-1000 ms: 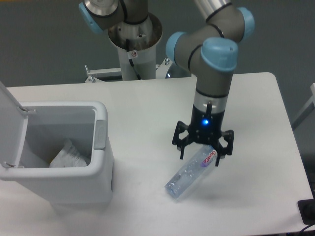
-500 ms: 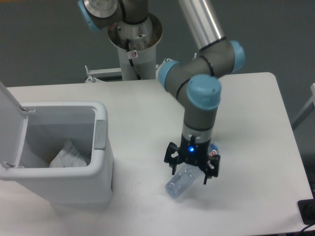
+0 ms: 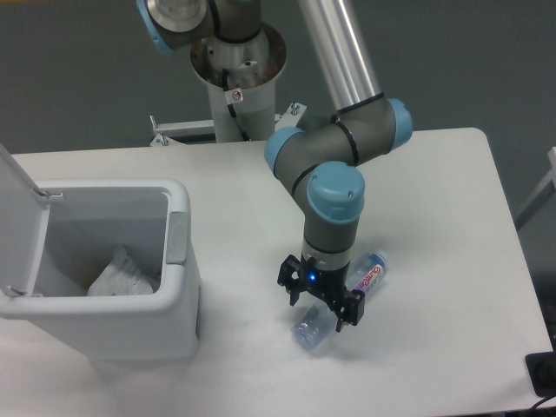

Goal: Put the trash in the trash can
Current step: 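Close the gripper on the bottle's end and lift it upright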

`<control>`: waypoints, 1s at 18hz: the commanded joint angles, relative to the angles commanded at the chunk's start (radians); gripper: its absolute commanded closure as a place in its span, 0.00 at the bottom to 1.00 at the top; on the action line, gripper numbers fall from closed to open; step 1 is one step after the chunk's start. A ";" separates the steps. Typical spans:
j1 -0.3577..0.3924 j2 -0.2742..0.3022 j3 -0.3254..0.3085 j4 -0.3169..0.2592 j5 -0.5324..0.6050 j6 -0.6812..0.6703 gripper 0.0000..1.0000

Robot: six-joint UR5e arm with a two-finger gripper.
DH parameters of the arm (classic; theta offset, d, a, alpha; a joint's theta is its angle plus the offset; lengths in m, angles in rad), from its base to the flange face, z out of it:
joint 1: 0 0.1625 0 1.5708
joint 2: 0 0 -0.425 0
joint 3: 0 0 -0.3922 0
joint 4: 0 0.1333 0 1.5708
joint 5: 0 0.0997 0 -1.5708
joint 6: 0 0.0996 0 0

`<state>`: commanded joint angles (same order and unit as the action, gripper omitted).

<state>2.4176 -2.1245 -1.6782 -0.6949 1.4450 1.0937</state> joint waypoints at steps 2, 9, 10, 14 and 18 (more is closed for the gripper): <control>-0.006 -0.028 0.008 0.002 0.002 0.002 0.00; -0.008 -0.048 0.018 0.003 0.006 0.017 0.00; -0.008 -0.051 0.018 0.003 0.006 0.017 0.00; -0.008 -0.052 0.018 0.005 0.031 0.017 0.07; -0.008 -0.054 0.031 0.002 0.031 0.015 0.36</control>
<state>2.4099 -2.1783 -1.6475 -0.6934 1.4757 1.1091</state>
